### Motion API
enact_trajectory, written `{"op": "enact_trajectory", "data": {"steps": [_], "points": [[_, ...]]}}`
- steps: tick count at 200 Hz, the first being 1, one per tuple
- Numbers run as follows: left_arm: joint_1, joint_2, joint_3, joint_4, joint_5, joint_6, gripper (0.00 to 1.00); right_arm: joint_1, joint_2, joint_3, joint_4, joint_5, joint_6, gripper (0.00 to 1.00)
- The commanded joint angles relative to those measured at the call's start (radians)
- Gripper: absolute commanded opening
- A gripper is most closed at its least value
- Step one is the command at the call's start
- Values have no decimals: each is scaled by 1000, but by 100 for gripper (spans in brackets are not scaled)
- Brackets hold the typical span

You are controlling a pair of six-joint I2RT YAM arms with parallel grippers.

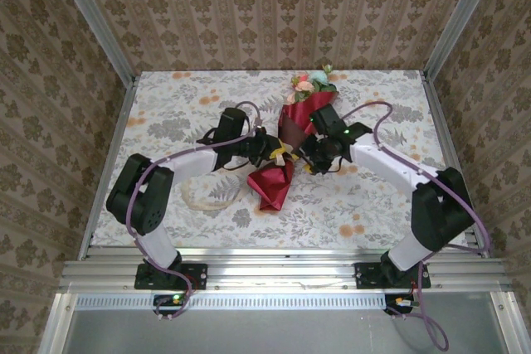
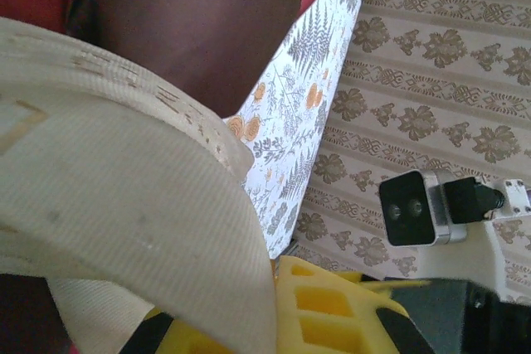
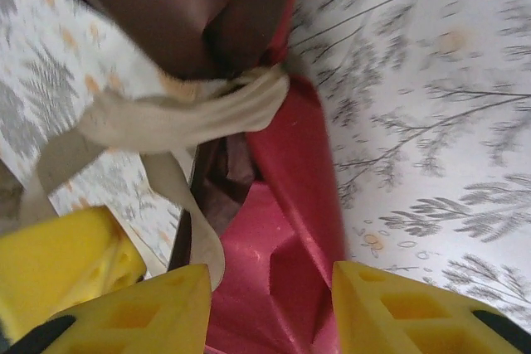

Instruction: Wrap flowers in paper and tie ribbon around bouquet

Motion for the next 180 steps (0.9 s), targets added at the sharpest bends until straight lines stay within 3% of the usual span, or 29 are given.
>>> {"op": "enact_trajectory", "data": {"steps": [1,29,63,73,92,111,144,180], "points": [[14,21,-6,-8,22,13,0,37,21,-40,64,-82,-228,50],[21,31,2,-8,25,11,0,55,33,-101,100,-170,-301,51],[26,39,16,-14,33,10,0,71,66,-115,8,-162,-356,45],[26,41,21,-16,34,10,0,70,76,-117,18,-149,-354,39],[29,34,21,-18,29,5,0,66,96,-86,14,-96,-359,17],[33,20,15,-22,24,1,0,50,96,-64,-21,-17,-355,0],[39,8,10,-13,14,-26,0,-12,44,-98,-32,25,-346,0],[28,47,7,125,2,-137,0,-74,37,-70,-125,44,-448,0]]}}
